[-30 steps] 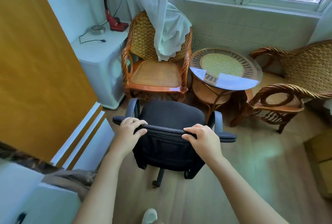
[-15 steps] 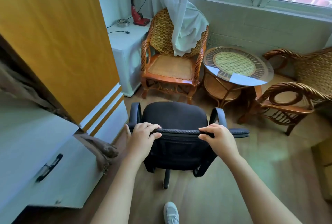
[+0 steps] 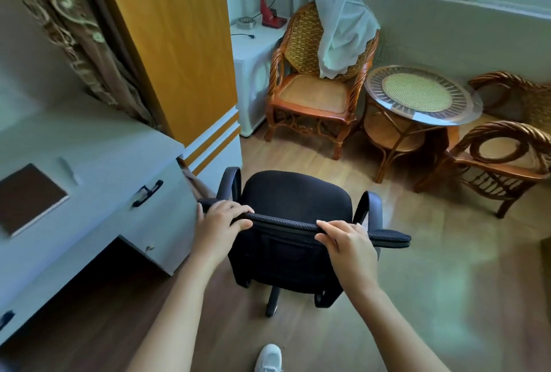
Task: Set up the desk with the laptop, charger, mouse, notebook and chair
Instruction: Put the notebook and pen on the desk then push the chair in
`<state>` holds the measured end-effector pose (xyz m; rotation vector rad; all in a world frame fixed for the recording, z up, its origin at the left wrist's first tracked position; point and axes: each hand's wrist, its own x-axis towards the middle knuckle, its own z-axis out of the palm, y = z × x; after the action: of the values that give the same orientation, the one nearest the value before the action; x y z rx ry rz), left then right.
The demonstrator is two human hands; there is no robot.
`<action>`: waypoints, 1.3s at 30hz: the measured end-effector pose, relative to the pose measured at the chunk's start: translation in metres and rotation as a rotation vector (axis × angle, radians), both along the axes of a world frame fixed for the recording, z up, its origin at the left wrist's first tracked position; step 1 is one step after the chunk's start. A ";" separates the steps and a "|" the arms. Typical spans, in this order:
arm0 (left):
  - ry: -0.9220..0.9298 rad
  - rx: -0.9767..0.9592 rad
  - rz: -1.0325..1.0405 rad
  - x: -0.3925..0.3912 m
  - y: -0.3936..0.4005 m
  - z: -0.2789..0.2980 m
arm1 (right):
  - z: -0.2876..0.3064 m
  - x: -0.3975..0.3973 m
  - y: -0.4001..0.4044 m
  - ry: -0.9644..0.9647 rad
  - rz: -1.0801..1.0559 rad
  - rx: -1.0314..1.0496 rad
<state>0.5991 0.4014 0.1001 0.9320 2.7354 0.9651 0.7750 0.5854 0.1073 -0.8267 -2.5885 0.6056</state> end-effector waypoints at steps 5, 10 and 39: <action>-0.041 0.036 0.096 0.053 -0.057 -0.003 | -0.002 0.038 -0.043 -0.011 0.104 -0.012; -0.071 0.058 0.200 0.112 -0.115 -0.001 | -0.001 0.071 -0.082 -0.021 0.201 -0.032; 0.026 -0.081 0.823 0.323 -0.380 0.003 | 0.011 0.122 -0.311 -0.097 0.769 -0.148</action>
<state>0.9222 0.0211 0.1031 -0.2539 3.1733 0.8939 0.8973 0.2744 0.1183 0.1548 -2.9390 0.9822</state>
